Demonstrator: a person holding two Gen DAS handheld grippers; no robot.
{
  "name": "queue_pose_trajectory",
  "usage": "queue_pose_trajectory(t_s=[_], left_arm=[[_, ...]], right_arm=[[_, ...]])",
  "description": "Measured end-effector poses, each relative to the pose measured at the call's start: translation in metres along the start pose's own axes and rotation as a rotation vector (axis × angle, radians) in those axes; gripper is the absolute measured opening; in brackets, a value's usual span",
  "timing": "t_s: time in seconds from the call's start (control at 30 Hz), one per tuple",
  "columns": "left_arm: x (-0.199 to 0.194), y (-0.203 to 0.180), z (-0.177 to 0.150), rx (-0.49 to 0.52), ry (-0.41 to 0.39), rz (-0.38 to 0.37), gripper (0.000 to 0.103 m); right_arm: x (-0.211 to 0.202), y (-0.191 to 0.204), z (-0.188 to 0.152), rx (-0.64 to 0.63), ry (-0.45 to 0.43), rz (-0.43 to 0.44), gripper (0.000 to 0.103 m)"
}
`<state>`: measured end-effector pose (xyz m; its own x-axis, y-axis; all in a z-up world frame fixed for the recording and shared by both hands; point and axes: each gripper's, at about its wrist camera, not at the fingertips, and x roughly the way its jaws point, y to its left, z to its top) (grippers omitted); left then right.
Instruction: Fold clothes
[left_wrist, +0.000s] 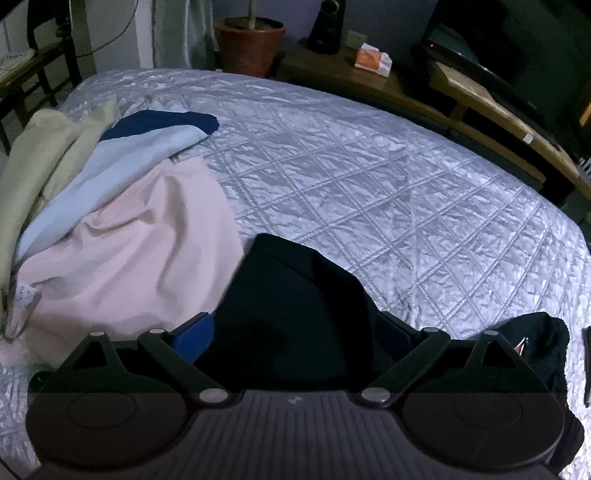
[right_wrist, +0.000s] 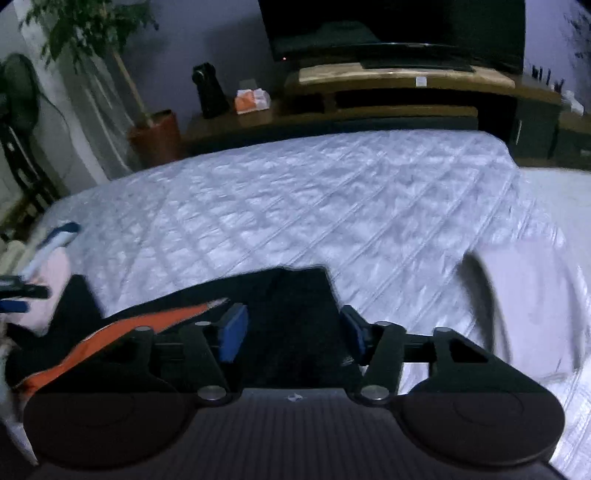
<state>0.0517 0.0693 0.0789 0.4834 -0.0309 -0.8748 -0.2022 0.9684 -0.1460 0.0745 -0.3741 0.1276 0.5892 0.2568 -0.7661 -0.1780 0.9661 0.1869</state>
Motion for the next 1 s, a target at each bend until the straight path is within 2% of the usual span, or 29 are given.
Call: queue_pose_trajectory(t_s=[0.07,0.13,0.3,0.37,0.43,0.47,0.53,0.6,0.63,0.67,0.77,0.87,0.97,1.0], left_arm=[[0.002,-0.006,-0.002,0.009,0.006,-0.001,0.093],[0.005,-0.012,-0.004,0.020,0.012,-0.001,0.093],[0.007,-0.020,-0.007,0.045,0.020,-0.010,0.093],[0.006,-0.020,-0.007,0.046,0.020,-0.014,0.093],[0.006,-0.020,-0.007,0.045,0.019,-0.015,0.093],[0.007,-0.020,-0.007,0.045,0.018,-0.014,0.093],[0.007,-0.021,-0.008,0.046,0.020,-0.011,0.093],[0.008,-0.022,-0.009,0.048,0.023,-0.009,0.093],[0.009,-0.022,-0.009,0.049,0.024,-0.008,0.093],[0.009,-0.022,-0.009,0.049,0.024,-0.009,0.093],[0.007,-0.022,-0.008,0.046,0.017,-0.012,0.093],[0.005,-0.024,-0.011,0.050,0.012,-0.013,0.093],[0.002,-0.028,-0.014,0.062,0.002,-0.001,0.093],[0.001,-0.030,-0.016,0.066,-0.007,0.005,0.093]], right_arm=[[0.016,-0.001,0.014,-0.044,0.023,0.000,0.062],[0.043,-0.004,0.025,-0.022,0.066,0.031,0.062],[0.089,-0.037,0.023,0.178,0.126,0.026,0.058],[0.098,-0.043,0.021,0.197,0.127,0.037,0.057],[0.106,-0.043,0.022,0.191,0.141,0.053,0.059],[0.111,-0.043,0.023,0.190,0.154,0.061,0.064],[0.121,-0.038,0.024,0.176,0.173,0.051,0.067],[0.124,-0.032,0.028,0.137,0.169,0.022,0.048],[0.123,-0.029,0.030,0.117,0.170,0.034,0.036],[0.121,-0.026,0.031,0.097,0.169,0.045,0.035],[0.091,-0.015,0.040,0.039,0.043,0.027,0.035],[0.029,0.007,0.040,-0.076,-0.208,-0.026,0.035],[-0.040,0.027,0.009,-0.148,-0.459,-0.039,0.035],[-0.059,0.032,-0.012,-0.170,-0.535,-0.053,0.035]])
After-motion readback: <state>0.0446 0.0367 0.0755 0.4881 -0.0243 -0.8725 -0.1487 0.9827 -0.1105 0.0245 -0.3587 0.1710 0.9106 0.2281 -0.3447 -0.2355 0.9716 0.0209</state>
